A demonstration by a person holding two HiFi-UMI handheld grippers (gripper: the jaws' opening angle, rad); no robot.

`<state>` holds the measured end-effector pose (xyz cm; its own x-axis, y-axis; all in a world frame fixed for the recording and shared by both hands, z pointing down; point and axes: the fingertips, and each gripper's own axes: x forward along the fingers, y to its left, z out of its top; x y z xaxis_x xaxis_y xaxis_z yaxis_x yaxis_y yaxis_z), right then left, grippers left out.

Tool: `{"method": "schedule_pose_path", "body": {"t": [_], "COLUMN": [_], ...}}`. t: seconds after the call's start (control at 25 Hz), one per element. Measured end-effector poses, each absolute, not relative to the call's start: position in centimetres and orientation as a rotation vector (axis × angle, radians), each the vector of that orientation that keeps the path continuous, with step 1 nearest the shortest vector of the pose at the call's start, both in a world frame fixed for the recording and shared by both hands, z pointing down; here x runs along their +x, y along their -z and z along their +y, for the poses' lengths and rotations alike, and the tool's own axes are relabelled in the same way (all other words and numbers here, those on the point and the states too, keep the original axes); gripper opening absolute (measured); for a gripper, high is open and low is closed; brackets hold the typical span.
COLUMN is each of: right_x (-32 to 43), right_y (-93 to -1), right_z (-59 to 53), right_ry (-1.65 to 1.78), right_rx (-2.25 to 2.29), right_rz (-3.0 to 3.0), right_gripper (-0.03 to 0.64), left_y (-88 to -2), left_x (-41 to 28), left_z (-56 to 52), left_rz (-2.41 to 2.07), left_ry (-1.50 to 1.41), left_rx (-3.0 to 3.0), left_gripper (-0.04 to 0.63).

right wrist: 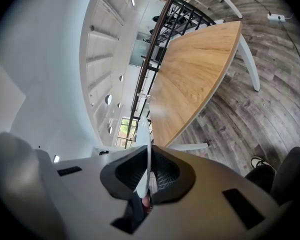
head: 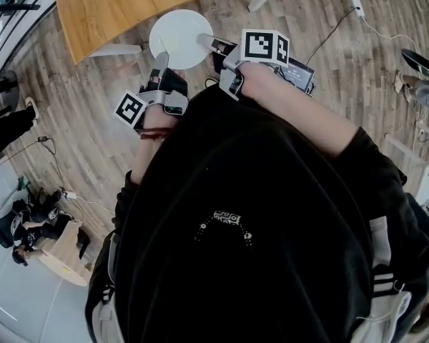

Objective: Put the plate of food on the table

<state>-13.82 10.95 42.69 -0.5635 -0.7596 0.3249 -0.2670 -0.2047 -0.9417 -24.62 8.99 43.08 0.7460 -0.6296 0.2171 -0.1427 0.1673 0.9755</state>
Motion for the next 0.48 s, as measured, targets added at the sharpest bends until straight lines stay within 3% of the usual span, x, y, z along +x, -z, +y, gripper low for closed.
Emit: {"method": "schedule_pose_path", "body": {"t": [0.48], "right_x": [-15.9], "right_y": [-42.2], "right_z": [9.5], "right_ry": [1.822], "right_rx": [-1.253], "right_rz": [1.76], "right_gripper": [0.032], "left_y": [-43.3], "left_x": [-26.7], "left_z": [7.8], "left_rz": [-0.675], "left_ry": [0.456], "left_rx": [1.382], "left_gripper": [0.02]}}
